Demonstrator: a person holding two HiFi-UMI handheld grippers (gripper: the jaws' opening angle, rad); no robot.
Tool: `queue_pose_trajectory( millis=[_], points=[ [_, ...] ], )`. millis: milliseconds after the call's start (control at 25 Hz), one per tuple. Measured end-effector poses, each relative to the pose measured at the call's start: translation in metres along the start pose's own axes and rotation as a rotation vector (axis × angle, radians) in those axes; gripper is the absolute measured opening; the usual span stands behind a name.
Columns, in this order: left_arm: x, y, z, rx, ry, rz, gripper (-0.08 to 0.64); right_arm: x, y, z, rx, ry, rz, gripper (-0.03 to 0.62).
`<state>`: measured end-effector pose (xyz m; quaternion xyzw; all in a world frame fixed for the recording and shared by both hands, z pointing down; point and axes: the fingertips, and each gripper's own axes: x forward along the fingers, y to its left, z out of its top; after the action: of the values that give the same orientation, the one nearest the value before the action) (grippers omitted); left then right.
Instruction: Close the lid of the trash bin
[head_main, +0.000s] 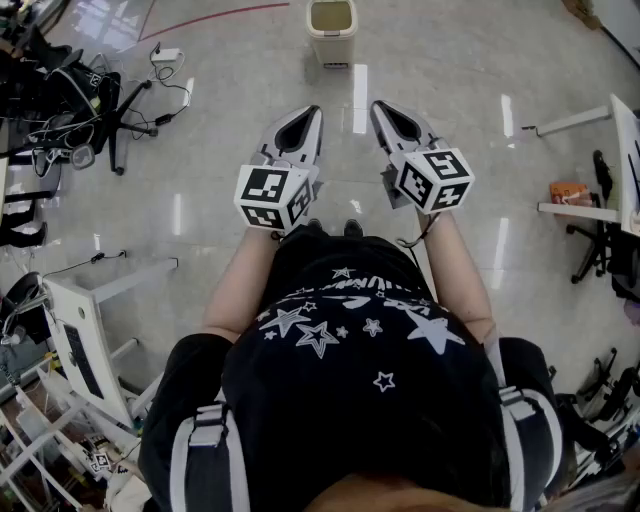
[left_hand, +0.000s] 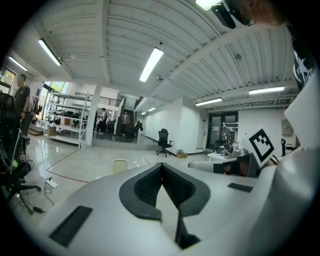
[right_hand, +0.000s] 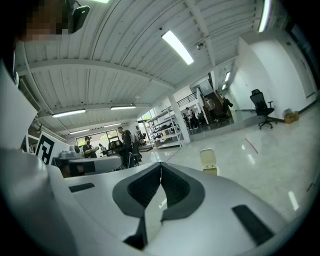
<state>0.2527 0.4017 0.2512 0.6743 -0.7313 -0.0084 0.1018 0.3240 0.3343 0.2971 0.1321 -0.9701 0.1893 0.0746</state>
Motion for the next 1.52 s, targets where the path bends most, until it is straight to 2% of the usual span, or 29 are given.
queue_pose_trajectory(
  millis=[160,320,480,800,1520],
  points=[
    [0.0,0.019,0.003,0.009,-0.023,0.054,0.012,0.005,-0.013,0.002,-0.003,0.001,0.002,0.008],
    [-0.003,0.043,0.001,-0.029,-0.026,0.117,0.012,0.015,-0.02,-0.002,-0.011,0.031,0.005,0.008],
    [0.003,0.056,0.001,-0.027,-0.035,0.13,0.011,0.027,-0.028,0.004,-0.008,0.025,0.001,0.006],
    [0.051,0.088,0.006,-0.046,-0.044,0.078,0.012,0.07,-0.052,0.014,-0.016,0.031,-0.041,0.006],
    [0.185,0.204,0.054,-0.041,-0.029,-0.074,0.012,0.221,-0.106,0.092,0.01,-0.042,-0.152,0.008]
  ],
)
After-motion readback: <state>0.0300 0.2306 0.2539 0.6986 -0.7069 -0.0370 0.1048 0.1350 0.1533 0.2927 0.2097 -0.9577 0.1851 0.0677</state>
